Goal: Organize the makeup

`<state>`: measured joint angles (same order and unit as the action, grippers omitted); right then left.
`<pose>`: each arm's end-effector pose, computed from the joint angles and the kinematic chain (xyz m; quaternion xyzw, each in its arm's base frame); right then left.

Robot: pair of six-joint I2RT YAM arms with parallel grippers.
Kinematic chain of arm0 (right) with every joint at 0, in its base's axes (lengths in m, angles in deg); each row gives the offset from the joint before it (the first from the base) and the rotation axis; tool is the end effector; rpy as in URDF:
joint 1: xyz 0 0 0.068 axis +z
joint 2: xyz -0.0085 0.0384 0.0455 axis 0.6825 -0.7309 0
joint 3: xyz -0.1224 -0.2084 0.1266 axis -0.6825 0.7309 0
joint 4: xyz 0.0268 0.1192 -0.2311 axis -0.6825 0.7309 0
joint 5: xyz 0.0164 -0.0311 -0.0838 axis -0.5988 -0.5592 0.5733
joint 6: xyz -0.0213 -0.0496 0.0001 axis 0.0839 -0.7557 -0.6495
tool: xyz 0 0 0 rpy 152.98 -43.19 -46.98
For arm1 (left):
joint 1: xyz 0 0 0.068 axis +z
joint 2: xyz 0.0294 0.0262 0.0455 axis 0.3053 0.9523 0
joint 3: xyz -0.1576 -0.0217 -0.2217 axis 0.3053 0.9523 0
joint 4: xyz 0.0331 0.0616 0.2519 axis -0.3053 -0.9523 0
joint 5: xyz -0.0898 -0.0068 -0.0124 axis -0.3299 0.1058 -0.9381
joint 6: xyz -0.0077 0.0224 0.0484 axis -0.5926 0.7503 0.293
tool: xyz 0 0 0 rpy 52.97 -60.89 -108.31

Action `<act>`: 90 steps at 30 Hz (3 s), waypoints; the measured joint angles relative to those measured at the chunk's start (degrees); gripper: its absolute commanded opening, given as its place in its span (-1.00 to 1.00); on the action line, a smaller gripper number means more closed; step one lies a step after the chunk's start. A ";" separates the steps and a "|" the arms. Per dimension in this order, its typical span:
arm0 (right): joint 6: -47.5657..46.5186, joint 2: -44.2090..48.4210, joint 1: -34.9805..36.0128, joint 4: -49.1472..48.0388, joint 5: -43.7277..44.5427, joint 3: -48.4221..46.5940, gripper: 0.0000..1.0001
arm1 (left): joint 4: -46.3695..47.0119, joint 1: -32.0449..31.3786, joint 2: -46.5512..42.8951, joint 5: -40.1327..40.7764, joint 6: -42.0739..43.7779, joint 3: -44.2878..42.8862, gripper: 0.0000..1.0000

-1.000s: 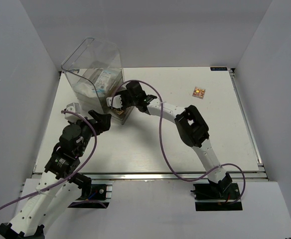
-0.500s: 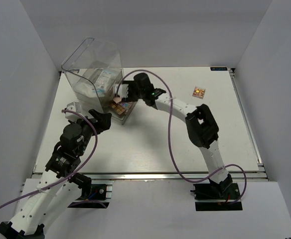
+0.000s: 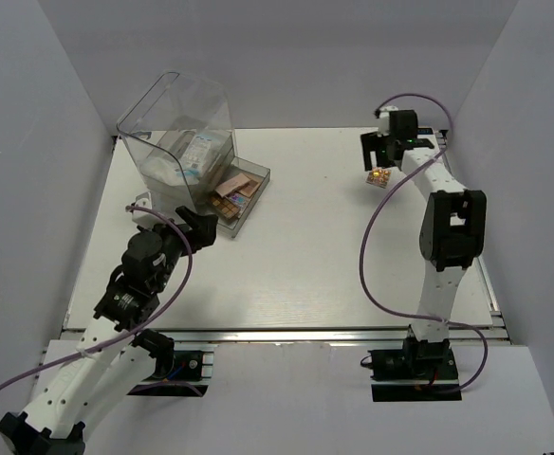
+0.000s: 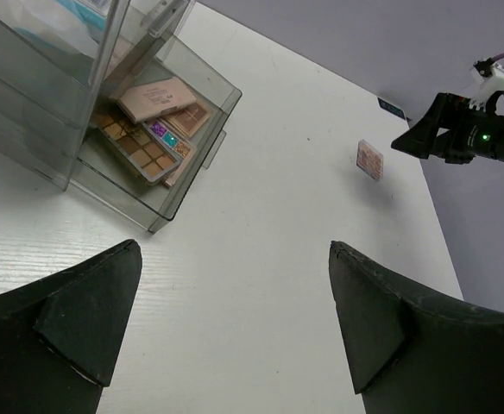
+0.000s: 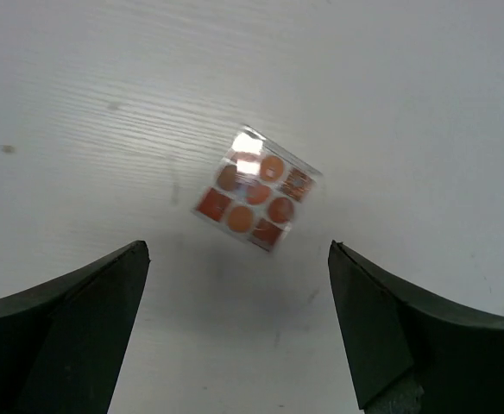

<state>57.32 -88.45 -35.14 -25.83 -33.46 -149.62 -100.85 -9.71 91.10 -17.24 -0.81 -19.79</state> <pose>0.4735 0.0631 0.2581 -0.1209 0.8901 -0.0385 0.4377 0.1369 -0.0608 0.3066 -0.1384 0.7647 -0.2398 0.5819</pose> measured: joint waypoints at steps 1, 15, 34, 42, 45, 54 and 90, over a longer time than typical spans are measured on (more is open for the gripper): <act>0.26 -1.53 -2.03 1.05 -0.26 -0.85 0.79 | 0.15 0.00 0.55 -0.28 -0.02 0.02 0.96; 14.12 -13.86 -5.40 8.09 1.25 -13.94 0.79 | 2.69 0.00 6.73 -2.95 -0.11 0.02 0.96; 18.49 -18.73 -2.05 7.45 11.06 -15.93 0.79 | 2.47 0.00 9.07 -3.48 -0.09 -0.44 0.96; 18.80 -18.93 -1.03 7.39 11.85 -14.08 0.79 | 1.68 0.00 9.35 -3.45 -0.07 -0.76 0.96; 19.34 -19.08 -0.81 6.91 11.61 -14.08 0.64 | 1.18 0.00 9.09 -3.43 -0.09 -1.03 0.96; 20.02 -19.23 -0.98 6.54 6.67 -14.08 -0.13 | 0.55 0.00 8.66 -3.37 -0.07 -1.79 0.96; 5.27 -14.32 33.94 -11.52 -14.51 -13.94 0.41 | -7.43 0.00 -0.33 3.13 2.27 -8.39 0.96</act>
<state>62.59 -102.77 -1.20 -37.35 -47.97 -163.57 -108.28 -9.71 90.77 -14.12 1.46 -28.19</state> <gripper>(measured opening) 0.712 0.982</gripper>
